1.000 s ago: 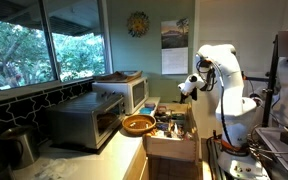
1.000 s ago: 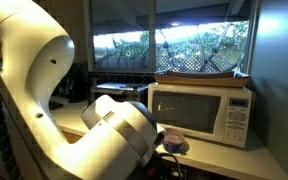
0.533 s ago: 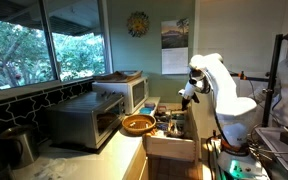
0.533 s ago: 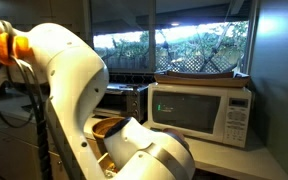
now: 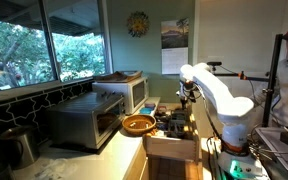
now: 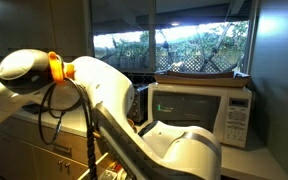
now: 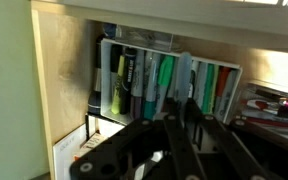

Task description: Remove a pen from the round wicker serving straw basket and put it in the opened drawer

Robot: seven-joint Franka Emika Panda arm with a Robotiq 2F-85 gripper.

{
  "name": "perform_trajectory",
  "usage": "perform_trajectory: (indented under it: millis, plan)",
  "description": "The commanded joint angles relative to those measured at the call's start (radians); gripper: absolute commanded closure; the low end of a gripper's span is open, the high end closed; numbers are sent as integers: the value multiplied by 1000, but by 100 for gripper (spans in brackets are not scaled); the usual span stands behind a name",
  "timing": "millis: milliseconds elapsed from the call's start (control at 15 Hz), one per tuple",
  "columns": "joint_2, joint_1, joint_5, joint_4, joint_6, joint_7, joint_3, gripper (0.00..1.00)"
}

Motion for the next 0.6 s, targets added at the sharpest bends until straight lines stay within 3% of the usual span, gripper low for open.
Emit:
perform_trajectory:
  millis: [0,533]
  plan:
    - [153,20,-18,163,119,162,-92,96]
    - [296,-24,0,347,210,311,-117,96]
